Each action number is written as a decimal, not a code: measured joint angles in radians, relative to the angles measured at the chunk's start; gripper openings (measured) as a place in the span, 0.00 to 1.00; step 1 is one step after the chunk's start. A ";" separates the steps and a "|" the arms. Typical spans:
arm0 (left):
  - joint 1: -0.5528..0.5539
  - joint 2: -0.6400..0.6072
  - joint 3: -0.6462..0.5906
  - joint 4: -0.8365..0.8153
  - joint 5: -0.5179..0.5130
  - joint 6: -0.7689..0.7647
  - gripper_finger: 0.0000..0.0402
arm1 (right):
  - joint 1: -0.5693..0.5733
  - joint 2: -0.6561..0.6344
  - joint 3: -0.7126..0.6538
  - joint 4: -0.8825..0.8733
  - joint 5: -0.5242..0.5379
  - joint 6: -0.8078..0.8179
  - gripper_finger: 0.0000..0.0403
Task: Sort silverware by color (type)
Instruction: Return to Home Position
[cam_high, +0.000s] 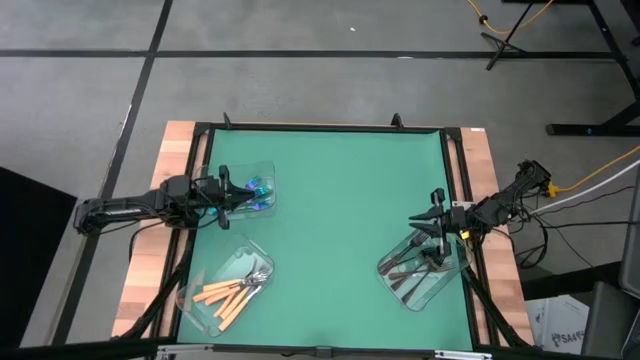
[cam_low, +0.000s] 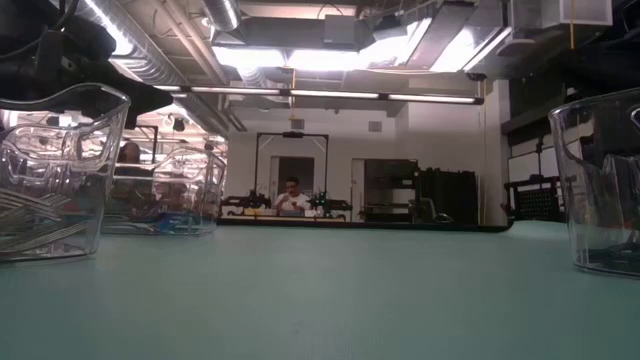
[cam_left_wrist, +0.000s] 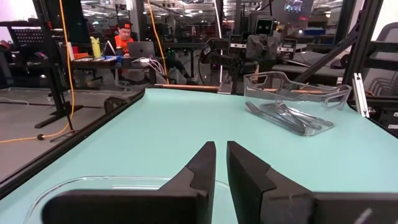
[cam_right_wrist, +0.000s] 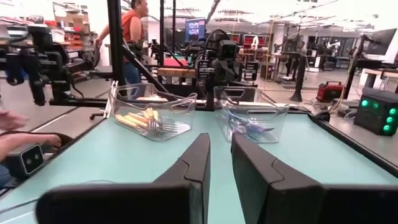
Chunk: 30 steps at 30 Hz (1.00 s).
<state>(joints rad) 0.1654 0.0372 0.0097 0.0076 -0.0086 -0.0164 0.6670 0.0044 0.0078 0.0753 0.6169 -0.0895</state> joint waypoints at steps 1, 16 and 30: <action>0.000 0.000 0.000 0.000 0.000 0.000 0.08 | 0.000 0.000 0.000 0.000 -0.005 -0.007 0.14; 0.000 0.000 0.000 0.000 -0.001 0.000 0.08 | -0.232 0.009 0.000 0.000 -0.049 -0.290 0.14; 0.000 0.000 0.000 0.000 -0.001 -0.001 0.08 | -0.517 0.009 0.000 -0.024 -0.410 -0.180 0.14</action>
<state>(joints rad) 0.1654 0.0372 0.0093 0.0078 -0.0093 -0.0169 0.1500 0.0132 0.0074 0.0512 0.2068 -0.2692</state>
